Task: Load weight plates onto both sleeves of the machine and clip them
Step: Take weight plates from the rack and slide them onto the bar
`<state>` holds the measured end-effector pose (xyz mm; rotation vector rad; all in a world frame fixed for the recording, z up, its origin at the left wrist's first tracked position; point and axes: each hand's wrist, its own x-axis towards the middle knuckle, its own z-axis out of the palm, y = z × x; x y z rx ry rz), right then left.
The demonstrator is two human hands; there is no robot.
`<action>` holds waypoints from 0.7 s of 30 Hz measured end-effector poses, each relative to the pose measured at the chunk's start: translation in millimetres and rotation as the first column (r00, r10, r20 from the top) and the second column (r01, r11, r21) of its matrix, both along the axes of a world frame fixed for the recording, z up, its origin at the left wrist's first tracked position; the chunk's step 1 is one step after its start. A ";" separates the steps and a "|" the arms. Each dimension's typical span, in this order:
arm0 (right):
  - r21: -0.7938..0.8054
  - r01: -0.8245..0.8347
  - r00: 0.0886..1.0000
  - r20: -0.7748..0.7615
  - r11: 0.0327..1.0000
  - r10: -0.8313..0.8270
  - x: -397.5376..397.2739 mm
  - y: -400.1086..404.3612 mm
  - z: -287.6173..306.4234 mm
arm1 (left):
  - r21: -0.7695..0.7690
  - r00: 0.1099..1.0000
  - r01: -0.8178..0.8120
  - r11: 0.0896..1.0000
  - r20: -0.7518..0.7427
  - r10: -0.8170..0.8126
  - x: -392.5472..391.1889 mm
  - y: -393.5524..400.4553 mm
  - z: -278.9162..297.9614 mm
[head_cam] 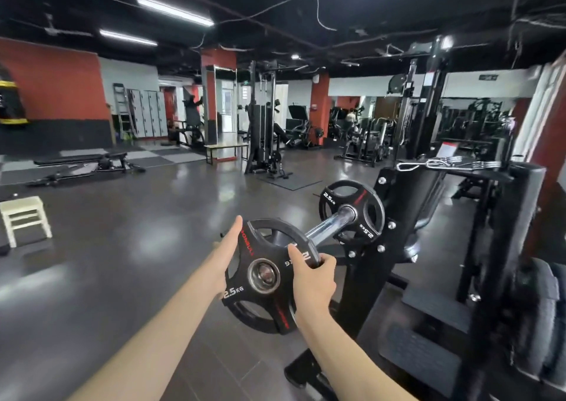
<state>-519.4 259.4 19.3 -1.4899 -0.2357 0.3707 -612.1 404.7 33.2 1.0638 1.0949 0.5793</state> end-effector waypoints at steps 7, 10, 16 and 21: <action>-0.063 0.029 0.994 0.105 0.998 -0.022 -9.0 -0.4 2.9 | -0.082 0.988 0.100 0.992 0.124 -0.090 6.6 -7.0 -1.1; -0.067 0.028 0.993 0.113 0.997 -0.020 -13.0 0.3 5.7 | -0.108 0.963 0.144 0.984 0.243 -0.115 14.5 -3.4 -9.5; -0.079 0.050 0.988 0.149 0.996 -0.037 -2.5 1.0 12.1 | -0.140 0.957 0.171 0.975 0.261 -0.130 30.9 5.0 -8.4; -0.075 0.085 0.979 0.191 0.994 -0.070 23.5 9.7 12.5 | -0.014 0.976 0.180 0.984 0.129 -0.176 53.2 17.8 11.0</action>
